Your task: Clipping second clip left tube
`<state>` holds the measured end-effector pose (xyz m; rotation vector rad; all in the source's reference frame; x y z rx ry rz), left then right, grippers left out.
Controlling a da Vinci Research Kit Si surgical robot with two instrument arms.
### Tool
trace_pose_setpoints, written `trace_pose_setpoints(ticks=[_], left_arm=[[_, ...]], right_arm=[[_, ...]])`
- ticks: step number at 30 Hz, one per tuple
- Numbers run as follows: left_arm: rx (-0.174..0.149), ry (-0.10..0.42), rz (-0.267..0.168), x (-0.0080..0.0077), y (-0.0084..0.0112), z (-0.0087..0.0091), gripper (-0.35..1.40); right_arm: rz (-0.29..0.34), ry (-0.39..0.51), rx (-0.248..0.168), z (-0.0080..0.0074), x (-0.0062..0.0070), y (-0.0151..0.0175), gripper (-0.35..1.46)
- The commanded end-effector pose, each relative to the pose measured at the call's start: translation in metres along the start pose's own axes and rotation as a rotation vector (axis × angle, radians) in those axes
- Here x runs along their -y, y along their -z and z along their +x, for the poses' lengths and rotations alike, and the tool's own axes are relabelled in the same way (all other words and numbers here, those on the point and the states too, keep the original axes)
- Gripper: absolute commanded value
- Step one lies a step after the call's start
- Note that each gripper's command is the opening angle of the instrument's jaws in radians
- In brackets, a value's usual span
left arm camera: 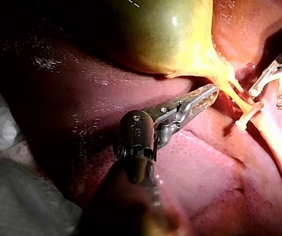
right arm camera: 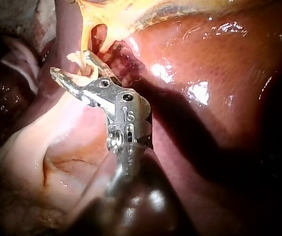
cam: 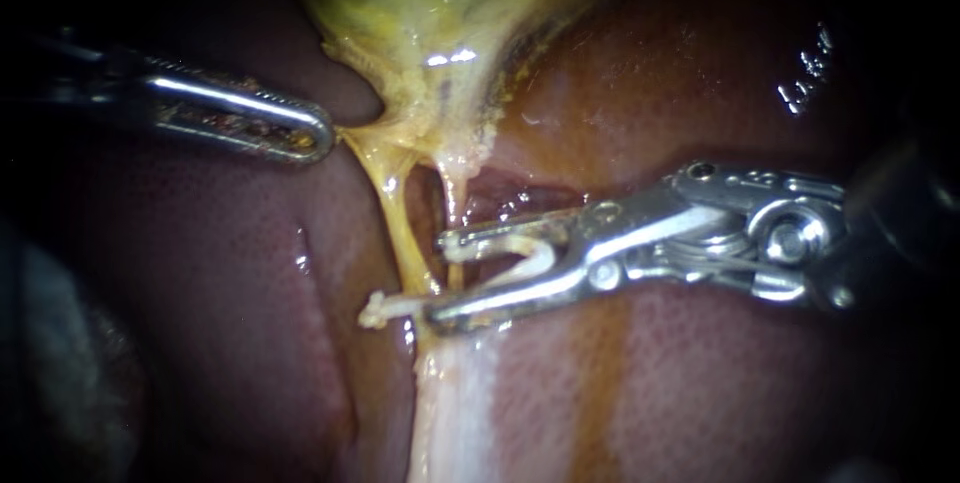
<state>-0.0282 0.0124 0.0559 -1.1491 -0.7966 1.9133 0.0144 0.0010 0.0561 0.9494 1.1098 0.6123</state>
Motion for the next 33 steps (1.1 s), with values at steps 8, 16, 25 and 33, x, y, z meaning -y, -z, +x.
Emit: trace_pose_setpoints(ticks=[8, 16, 25, 33], left_arm=[[0.000, 0.000, 0.000, 0.0000, 0.0000, 0.0000, -0.35], [0.000, 0.000, 0.000, 0.0000, 0.0000, 0.0000, -0.35], [0.000, 0.000, 0.000, 0.0000, 0.0000, 0.0000, -0.35], [0.000, 0.000, 0.001, 0.0000, -0.0001, -0.0001, -0.35]], right_arm=[[-0.016, -0.023, 0.014, -0.0017, -0.0021, -0.0004, 0.45], [-0.037, -0.038, 0.030, -0.0029, -0.0042, -0.0012, 0.45], [-0.044, -0.039, 0.030, -0.0033, -0.0048, -0.0027, 0.46], [-0.046, -0.045, 0.026, -0.0029, -0.0048, -0.0042, 0.47]])
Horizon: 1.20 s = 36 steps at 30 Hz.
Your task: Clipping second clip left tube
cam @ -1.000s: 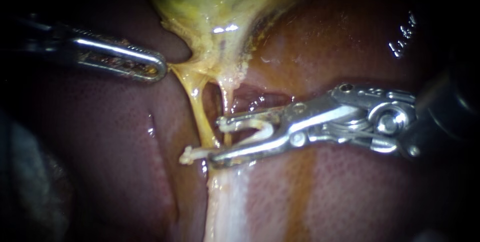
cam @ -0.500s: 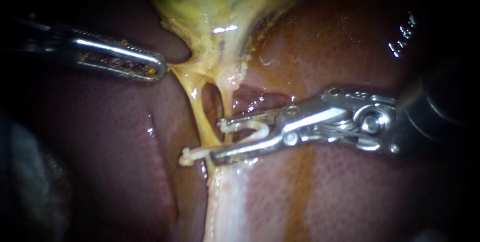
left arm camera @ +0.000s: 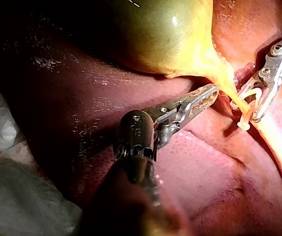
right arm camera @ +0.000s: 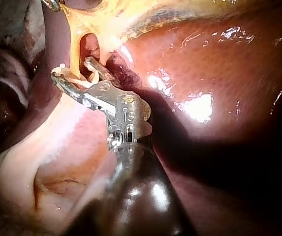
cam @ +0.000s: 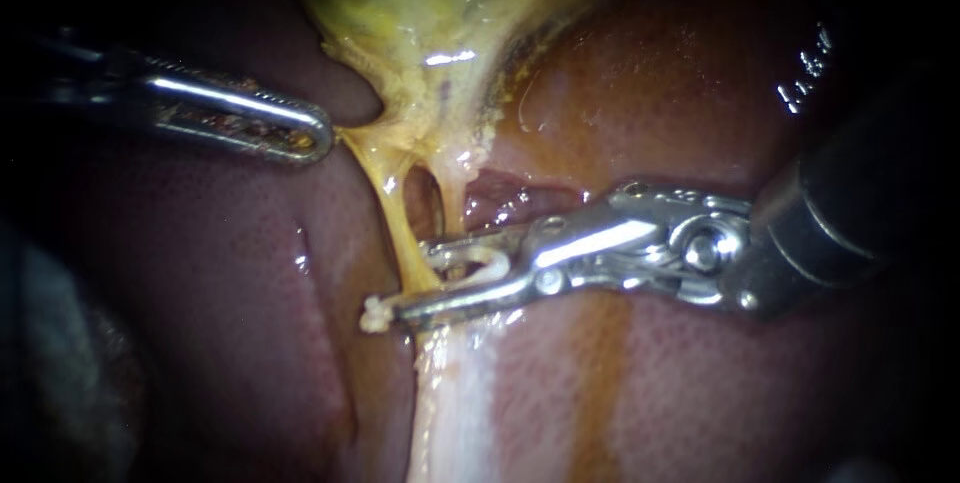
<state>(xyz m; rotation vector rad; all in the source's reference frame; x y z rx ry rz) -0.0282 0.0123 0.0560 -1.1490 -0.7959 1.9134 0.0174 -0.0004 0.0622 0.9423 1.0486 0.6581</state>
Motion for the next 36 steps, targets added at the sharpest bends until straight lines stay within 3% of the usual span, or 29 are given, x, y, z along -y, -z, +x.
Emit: trace_pose_setpoints(ticks=[1, 18, 29, 36], left_arm=[[0.000, 0.000, 0.001, 0.0000, 0.0000, 0.0000, -0.35], [-0.001, 0.000, 0.002, 0.0001, -0.0003, 0.0000, -0.35], [-0.001, -0.001, 0.002, 0.0001, -0.0002, -0.0001, -0.35], [-0.001, -0.001, 0.002, 0.0001, -0.0002, -0.0001, -0.35]], right_arm=[[0.002, 0.000, -0.003, 0.0001, 0.0001, -0.0002, 0.47], [0.036, -0.002, -0.043, 0.0009, 0.0019, -0.0026, 0.50], [0.132, -0.005, -0.059, 0.0022, 0.0059, -0.0027, 0.49], [0.157, -0.002, -0.047, 0.0026, 0.0067, -0.0027, 0.45]])
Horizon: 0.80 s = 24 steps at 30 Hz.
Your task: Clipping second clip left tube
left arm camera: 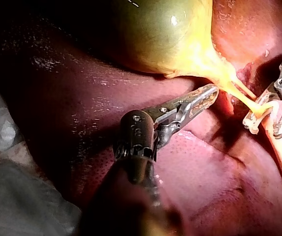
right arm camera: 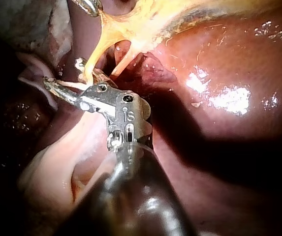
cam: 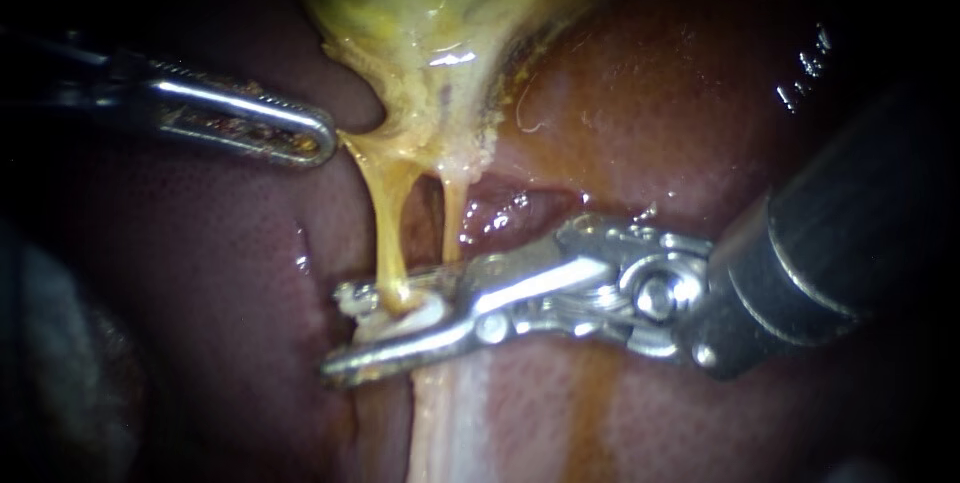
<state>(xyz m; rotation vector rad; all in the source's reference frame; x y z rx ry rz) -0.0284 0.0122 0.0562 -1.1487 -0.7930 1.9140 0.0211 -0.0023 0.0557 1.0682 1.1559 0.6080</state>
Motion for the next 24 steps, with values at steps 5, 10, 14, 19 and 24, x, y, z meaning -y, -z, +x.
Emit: trace_pose_setpoints(ticks=[5, 10, 14, 19, 24], left_arm=[[0.000, 0.000, 0.000, 0.0000, 0.0000, 0.0000, -0.35], [0.000, 0.000, 0.000, 0.0000, 0.0000, 0.0000, -0.35], [0.000, 0.000, 0.000, 0.0000, 0.0000, 0.0000, -0.35], [0.000, 0.000, 0.000, 0.0000, 0.0000, 0.0000, -0.35], [0.000, 0.000, -0.001, 0.0000, 0.0000, 0.0000, -0.35]], right_arm=[[0.002, -0.033, 0.002, 0.0003, -0.0002, 0.0005, 0.35], [-0.002, -0.081, -0.005, 0.0004, -0.0003, 0.0012, 0.13], [-0.005, -0.104, 0.001, 0.0003, -0.0005, 0.0016, -0.08], [-0.016, -0.139, 0.011, 0.0000, -0.0006, 0.0021, -0.35], [-0.028, -0.168, 0.008, -0.0002, -0.0013, 0.0028, -0.35]])
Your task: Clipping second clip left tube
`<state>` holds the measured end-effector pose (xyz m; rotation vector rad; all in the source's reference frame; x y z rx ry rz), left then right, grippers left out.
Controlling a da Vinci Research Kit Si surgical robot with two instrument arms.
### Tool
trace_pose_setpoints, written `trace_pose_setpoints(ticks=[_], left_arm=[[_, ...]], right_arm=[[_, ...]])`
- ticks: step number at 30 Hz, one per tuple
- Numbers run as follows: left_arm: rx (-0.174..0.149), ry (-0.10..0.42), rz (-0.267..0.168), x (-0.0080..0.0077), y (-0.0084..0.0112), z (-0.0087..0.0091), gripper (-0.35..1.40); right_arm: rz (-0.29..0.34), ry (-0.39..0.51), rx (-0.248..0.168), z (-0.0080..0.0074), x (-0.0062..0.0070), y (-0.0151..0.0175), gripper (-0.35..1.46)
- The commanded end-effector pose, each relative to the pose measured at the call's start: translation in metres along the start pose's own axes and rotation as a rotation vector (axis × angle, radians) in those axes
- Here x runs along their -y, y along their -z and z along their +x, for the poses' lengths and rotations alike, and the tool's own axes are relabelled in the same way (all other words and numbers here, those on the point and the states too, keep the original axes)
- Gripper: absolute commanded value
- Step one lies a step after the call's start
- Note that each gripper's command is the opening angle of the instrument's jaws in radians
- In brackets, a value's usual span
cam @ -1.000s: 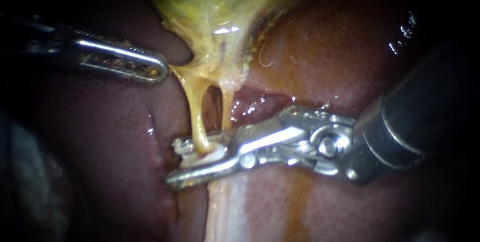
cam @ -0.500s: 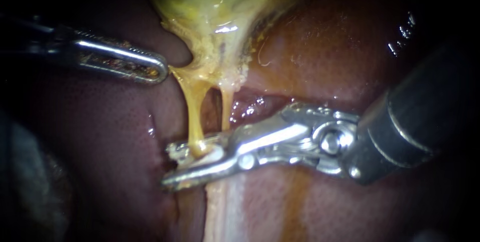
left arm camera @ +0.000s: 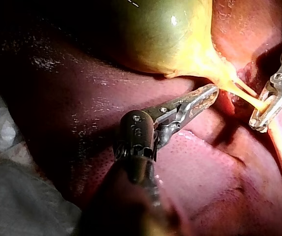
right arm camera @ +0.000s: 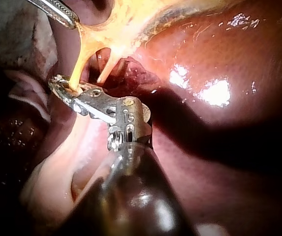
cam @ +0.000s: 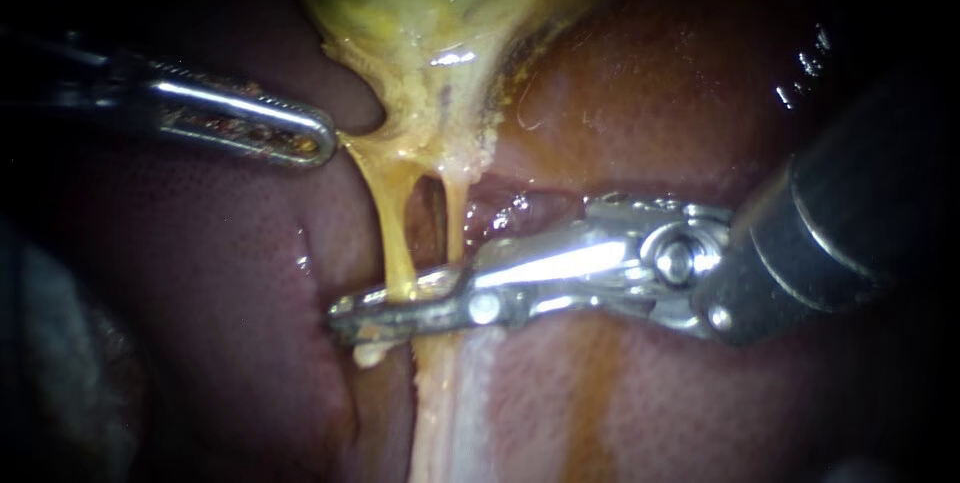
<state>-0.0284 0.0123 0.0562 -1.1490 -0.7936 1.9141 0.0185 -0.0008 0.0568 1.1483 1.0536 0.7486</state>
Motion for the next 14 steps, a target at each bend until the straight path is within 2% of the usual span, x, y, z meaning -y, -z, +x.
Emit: trace_pose_setpoints(ticks=[1, 14], left_arm=[[0.000, 0.000, 0.000, 0.0000, 0.0000, 0.0000, -0.35], [0.000, 0.000, -0.001, 0.0002, 0.0000, 0.0000, -0.35]], right_arm=[[0.000, 0.000, -0.002, -0.0001, -0.0001, 0.0000, -0.35], [0.000, -0.017, 0.000, -0.0003, -0.0001, -0.0002, -0.35]])
